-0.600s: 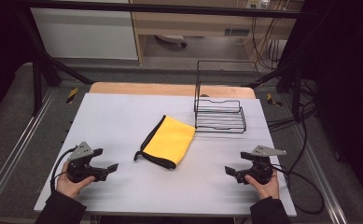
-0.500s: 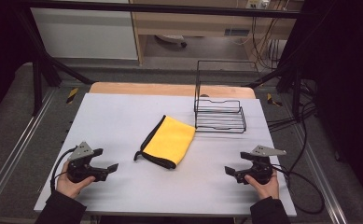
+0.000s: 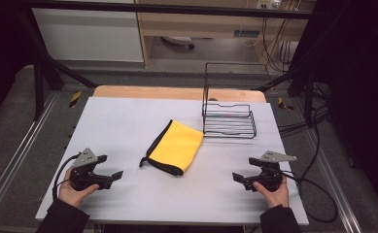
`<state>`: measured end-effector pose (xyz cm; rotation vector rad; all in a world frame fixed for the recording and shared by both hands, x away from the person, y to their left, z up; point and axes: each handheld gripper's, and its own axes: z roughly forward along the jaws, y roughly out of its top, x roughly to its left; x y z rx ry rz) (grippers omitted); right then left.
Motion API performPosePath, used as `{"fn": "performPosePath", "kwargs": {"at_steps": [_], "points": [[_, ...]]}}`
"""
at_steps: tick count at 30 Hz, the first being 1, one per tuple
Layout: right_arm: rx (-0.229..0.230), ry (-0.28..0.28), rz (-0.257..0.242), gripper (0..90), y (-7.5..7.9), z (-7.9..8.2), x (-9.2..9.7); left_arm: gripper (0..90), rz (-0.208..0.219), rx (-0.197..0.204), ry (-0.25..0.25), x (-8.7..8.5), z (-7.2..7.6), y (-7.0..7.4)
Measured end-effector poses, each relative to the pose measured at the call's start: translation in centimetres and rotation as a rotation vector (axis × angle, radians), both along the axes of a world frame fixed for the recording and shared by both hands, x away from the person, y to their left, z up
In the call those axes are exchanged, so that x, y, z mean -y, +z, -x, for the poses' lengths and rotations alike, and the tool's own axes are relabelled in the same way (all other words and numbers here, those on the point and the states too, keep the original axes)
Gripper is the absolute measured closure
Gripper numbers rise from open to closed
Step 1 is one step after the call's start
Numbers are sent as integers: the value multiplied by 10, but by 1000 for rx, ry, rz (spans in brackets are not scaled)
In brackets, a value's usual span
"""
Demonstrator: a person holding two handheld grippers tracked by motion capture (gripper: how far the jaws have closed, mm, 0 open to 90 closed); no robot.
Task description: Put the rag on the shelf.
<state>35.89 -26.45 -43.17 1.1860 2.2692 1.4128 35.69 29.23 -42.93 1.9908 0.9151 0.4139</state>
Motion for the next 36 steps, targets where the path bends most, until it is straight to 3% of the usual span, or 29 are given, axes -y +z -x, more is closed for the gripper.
{"fn": "performPosePath", "kwargs": {"at_steps": [19, 30, 36], "points": [[11, 32, 31, 6, 3, -2, -35, 87, -1, 3, 17, 0, -1, -1], [22, 60, 41, 8, 8, -3, -70, 86, 4, 5, 31, -2, 0, 0], [32, 82, 82, 26, 11, -5, -95, 86, 3, 7, 39, -2, -1, 0]]}}
